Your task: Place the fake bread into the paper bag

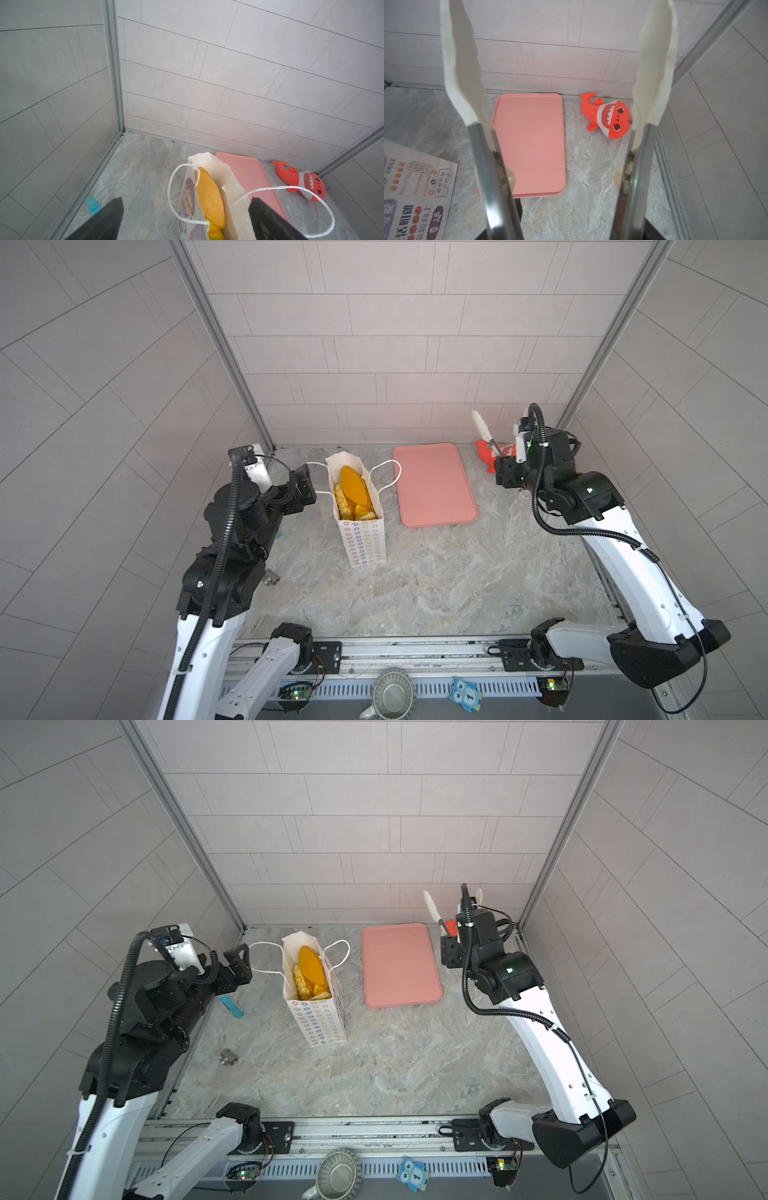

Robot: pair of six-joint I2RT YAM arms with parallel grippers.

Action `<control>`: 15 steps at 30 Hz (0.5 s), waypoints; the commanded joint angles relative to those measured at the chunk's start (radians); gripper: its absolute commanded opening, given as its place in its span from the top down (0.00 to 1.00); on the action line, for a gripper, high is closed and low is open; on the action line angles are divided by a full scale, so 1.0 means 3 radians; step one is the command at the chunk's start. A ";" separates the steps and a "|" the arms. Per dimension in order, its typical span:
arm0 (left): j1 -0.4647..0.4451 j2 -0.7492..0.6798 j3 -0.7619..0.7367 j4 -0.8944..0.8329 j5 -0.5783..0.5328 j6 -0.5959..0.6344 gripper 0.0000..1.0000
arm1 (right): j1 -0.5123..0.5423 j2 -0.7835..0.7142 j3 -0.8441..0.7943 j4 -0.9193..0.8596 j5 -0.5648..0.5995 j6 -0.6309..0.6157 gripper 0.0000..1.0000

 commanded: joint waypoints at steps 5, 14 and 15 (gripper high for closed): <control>0.0023 -0.0230 -0.0926 0.0865 -0.0886 0.0207 0.00 | -0.0646 -0.0022 -0.1101 0.1023 -0.0211 0.0298 0.36; 0.0546 -0.0134 -0.1870 0.1277 -0.0955 -0.0408 0.00 | -0.0798 0.0514 -0.1717 0.1429 0.0119 0.0367 0.40; 0.0556 -0.0100 -0.1929 0.1327 -0.0993 -0.0419 0.00 | -0.0806 0.0567 -0.1743 0.1448 0.0139 0.0371 0.40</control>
